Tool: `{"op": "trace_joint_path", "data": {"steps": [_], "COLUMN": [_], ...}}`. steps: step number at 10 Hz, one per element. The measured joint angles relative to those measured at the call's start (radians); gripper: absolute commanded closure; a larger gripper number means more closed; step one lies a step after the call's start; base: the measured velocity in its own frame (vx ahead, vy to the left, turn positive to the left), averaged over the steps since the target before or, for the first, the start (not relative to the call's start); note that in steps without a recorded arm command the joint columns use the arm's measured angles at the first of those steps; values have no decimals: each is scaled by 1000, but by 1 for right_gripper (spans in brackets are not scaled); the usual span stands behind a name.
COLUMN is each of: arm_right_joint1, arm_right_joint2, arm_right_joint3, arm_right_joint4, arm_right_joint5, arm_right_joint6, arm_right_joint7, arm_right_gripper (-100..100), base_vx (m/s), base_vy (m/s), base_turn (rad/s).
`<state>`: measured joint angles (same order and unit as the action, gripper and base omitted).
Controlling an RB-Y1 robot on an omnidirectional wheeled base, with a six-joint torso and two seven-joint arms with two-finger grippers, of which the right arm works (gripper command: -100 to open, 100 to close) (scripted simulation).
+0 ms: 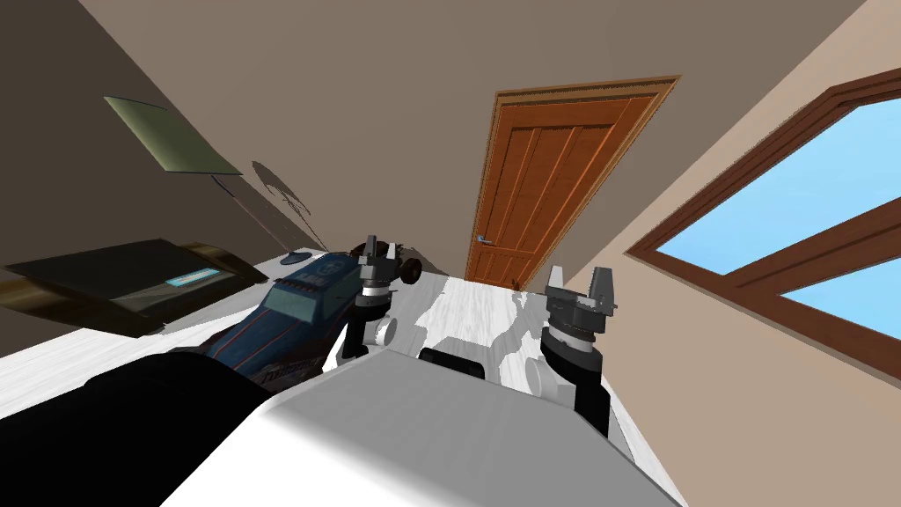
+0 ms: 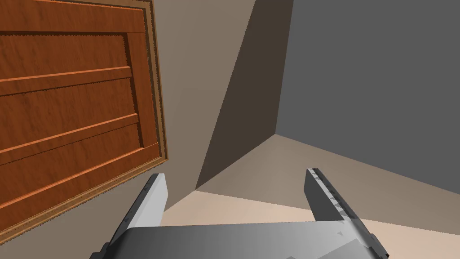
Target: Pull the door open
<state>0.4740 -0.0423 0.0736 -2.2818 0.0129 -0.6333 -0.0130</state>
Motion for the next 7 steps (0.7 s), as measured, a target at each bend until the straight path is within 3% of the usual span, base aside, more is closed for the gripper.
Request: {"op": "trace_joint_path", "data": {"steps": [7], "arm_right_joint1": [-48], "arm_right_joint2": [-23], "arm_right_joint3": [-19], "arm_right_joint4": [135], "arm_right_joint5": [-9], "arm_right_joint6": [-10], "arm_right_joint7": [-7], "arm_right_gripper": [-100], "base_vx": [105], "base_vy": [17], "base_turn": [22]}}
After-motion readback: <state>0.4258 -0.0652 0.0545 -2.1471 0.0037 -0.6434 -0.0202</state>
